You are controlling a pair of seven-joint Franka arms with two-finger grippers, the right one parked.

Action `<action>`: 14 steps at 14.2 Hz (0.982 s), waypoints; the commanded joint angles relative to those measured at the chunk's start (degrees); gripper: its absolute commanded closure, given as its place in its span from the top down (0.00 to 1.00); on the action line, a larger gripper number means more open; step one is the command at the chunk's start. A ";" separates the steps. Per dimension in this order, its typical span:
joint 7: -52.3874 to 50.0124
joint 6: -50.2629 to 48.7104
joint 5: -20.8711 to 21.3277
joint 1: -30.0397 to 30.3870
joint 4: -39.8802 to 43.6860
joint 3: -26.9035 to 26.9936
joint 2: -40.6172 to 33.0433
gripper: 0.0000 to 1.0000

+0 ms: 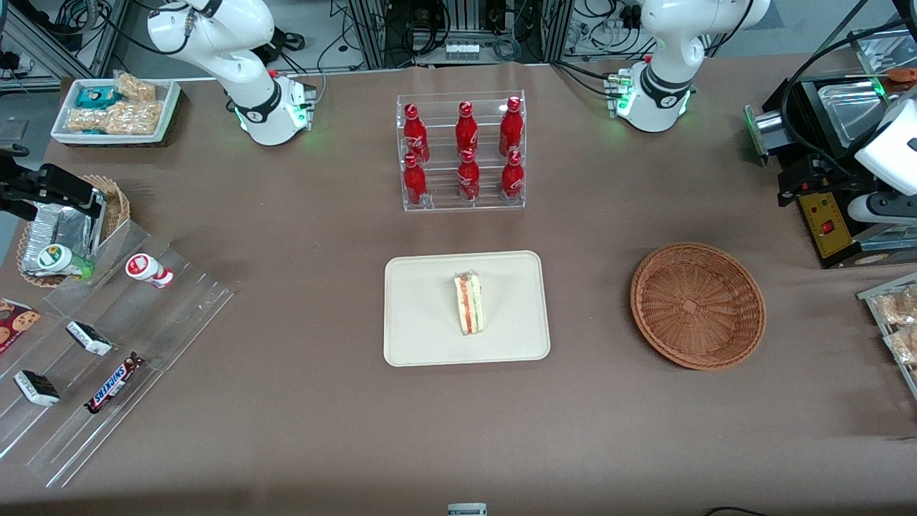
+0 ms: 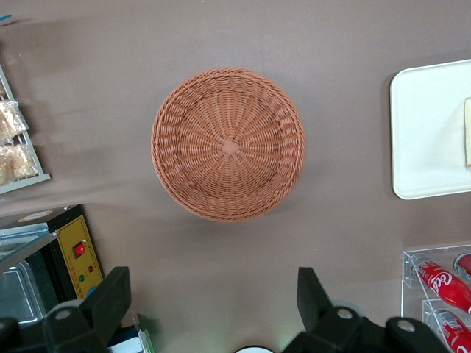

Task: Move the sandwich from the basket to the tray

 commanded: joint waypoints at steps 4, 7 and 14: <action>-0.10 -0.74 -0.40 -0.32 1.49 -0.17 1.07 1.00; 0.07 -0.39 -0.31 -0.15 1.41 -0.09 2.91 1.00; -0.27 -0.30 0.39 -3.64 -0.70 0.44 2.92 1.00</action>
